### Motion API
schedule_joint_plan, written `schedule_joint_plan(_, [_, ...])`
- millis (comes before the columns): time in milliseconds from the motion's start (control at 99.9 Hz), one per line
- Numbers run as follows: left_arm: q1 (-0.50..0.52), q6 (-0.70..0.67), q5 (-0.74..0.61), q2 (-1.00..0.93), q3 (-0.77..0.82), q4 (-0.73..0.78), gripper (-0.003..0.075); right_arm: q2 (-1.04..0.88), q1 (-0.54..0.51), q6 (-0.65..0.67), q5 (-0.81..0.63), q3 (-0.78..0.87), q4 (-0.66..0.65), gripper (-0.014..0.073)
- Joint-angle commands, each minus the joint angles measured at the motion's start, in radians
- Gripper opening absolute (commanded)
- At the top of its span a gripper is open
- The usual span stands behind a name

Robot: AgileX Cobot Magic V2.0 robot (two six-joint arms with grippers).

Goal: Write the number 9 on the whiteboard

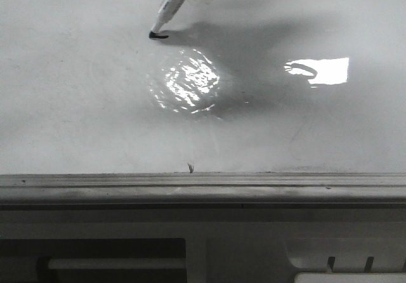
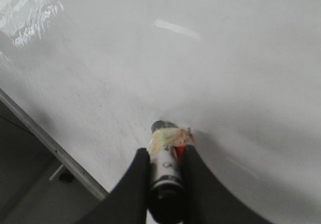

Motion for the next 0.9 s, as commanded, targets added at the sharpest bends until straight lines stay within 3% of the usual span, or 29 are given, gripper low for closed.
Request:
schedule_joint_plan(0, [0.000, -0.006, -0.084, -0.002, -0.033, -0.011, 0.0346, 0.021, 0.014, -0.003, -0.068, -0.045, -0.011, -0.0051])
schedule_joint_plan(130, [0.000, -0.006, -0.084, -0.002, -0.033, -0.011, 0.0346, 0.043, 0.058, -0.003, 0.019, -0.021, -0.025, -0.0051])
schedule_joint_plan(240, [0.000, -0.006, -0.084, -0.002, -0.033, -0.011, 0.0346, 0.028, 0.037, -0.003, 0.063, 0.001, -0.039, -0.0051])
schedule_joint_plan(570, [0.000, -0.006, -0.084, -0.002, -0.033, -0.011, 0.0346, -0.003, -0.031, -0.003, 0.046, -0.103, -0.072, -0.0051])
schedule_joint_plan(890, [0.000, -0.006, -0.080, -0.002, -0.033, -0.011, 0.0346, -0.003, -0.023, -0.003, 0.105, -0.059, -0.052, -0.0051])
